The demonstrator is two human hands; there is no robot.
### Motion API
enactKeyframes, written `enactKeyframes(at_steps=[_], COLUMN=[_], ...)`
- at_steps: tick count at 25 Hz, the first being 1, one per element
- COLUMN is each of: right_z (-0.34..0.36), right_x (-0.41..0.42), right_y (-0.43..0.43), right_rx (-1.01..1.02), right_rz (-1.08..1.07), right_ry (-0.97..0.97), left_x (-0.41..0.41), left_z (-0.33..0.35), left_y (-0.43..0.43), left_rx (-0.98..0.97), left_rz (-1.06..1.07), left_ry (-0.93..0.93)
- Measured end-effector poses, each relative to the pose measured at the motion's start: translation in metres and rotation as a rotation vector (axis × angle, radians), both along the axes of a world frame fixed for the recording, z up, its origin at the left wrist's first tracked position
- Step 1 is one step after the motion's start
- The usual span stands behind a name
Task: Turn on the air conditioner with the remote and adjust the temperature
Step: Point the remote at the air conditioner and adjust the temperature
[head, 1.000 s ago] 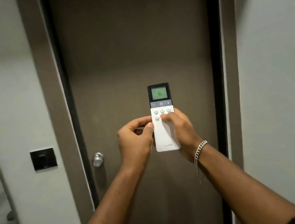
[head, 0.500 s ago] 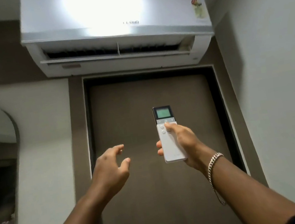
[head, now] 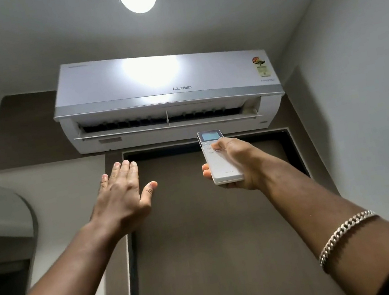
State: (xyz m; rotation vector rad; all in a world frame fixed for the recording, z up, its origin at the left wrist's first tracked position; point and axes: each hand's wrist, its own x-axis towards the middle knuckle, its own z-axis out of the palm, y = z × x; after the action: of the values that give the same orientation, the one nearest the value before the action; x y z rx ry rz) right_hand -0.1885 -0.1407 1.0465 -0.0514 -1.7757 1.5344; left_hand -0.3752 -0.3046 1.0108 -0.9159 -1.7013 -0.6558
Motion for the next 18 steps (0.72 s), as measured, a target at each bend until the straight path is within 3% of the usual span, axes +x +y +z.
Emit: enactKeyframes(at_steps=[12,18], right_z=[-0.015,-0.037], right_x=[-0.009,-0.017], right_y=[0.006,0.006], right_rx=[0.023,0.059], right_rz=[-0.027,0.038], right_ry=[0.011,0.175], left_x=[-0.014,-0.020], left_z=[-0.004,-0.020], left_y=[0.019,0.026], left_rx=[-0.073,-0.068], left_rz=[0.012,-0.010], left_ry=[0.016,0.061])
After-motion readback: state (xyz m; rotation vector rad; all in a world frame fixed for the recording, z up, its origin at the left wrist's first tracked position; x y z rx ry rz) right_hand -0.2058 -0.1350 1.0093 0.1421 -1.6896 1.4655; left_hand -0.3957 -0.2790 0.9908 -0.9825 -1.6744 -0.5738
